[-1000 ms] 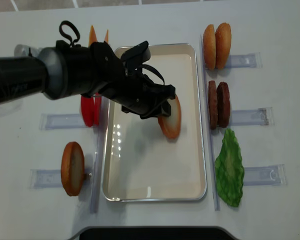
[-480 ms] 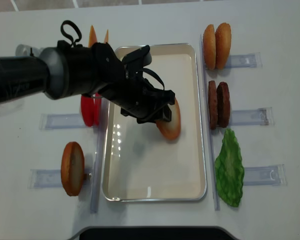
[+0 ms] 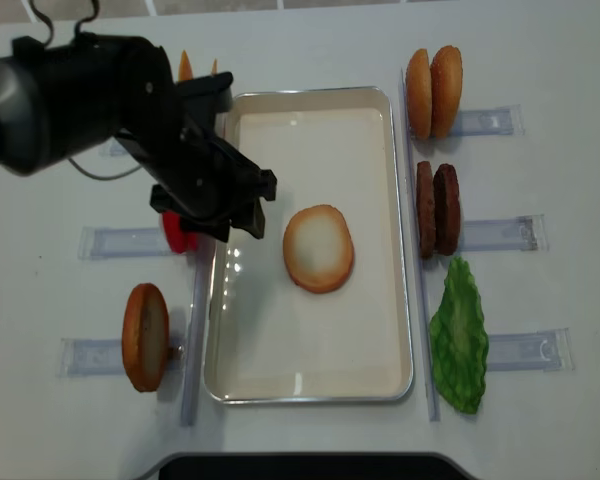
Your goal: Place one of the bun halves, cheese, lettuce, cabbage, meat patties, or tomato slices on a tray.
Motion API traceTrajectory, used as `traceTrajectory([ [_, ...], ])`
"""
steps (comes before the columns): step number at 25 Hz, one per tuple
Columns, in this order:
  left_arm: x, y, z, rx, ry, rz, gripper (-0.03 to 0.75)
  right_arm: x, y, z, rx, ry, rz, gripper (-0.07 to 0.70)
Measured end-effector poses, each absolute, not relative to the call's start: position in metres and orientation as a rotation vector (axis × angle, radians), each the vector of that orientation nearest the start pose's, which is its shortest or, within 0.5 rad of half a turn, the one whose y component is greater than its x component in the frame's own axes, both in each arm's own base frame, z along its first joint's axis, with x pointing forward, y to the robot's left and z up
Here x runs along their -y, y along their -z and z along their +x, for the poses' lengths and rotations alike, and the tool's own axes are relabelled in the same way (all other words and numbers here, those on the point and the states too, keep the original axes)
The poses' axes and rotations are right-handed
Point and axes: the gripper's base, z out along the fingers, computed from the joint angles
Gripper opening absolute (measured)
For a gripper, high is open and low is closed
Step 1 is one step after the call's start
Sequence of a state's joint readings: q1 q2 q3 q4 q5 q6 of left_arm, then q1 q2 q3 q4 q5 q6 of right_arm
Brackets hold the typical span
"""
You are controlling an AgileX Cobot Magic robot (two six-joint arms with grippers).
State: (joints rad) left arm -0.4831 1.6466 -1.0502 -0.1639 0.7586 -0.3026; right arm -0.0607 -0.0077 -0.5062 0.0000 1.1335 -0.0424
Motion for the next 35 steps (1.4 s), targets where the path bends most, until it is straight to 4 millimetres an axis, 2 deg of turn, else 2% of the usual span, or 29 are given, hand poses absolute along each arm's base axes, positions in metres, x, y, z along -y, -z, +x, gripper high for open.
traceTrajectory([
  [4, 0.148, -0.243, 0.273, -2.852, 0.257, 0.117, 0.430, -0.001, -0.273, -0.010, -2.104, 0.062, 0.019, 0.359],
  [10, 0.142, -0.292, 0.281, -2.825, 0.122, 0.124, 0.431, -0.001, -0.273, -0.010, -2.104, 0.062, 0.019, 0.359],
  [14, 0.130, -0.310, 0.287, -2.813, 0.007, 0.072, 0.431, -0.001, -0.273, -0.010, -2.104, 0.062, 0.019, 0.359],
  [16, 0.110, -0.312, 0.292, -2.836, -0.042, 0.035, 0.431, -0.001, -0.273, -0.010, -2.104, 0.062, 0.019, 0.359],
  [22, 0.021, -0.312, 0.309, -2.860, -0.228, -0.084, 0.432, -0.001, -0.273, -0.010, -2.104, 0.062, 0.019, 0.359],
  [25, -0.005, -0.315, 0.306, -2.850, -0.290, -0.138, 0.432, -0.001, -0.273, -0.010, -2.104, 0.062, 0.019, 0.359],
  [27, -0.012, -0.317, 0.290, -2.845, -0.323, -0.142, 0.432, -0.001, -0.273, -0.010, -2.104, 0.062, 0.019, 0.359],
  [30, -0.012, -0.324, 0.240, -2.800, -0.290, -0.135, 0.432, -0.001, -0.273, -0.010, -2.104, 0.062, 0.019, 0.359],
  [32, -0.010, -0.320, 0.203, -2.791, -0.240, -0.136, 0.432, -0.001, -0.273, -0.010, -2.104, 0.062, 0.019, 0.359],
  [35, -0.008, -0.301, 0.152, -2.796, -0.169, -0.150, 0.431, -0.001, -0.273, -0.010, -2.104, 0.062, 0.019, 0.359],
])
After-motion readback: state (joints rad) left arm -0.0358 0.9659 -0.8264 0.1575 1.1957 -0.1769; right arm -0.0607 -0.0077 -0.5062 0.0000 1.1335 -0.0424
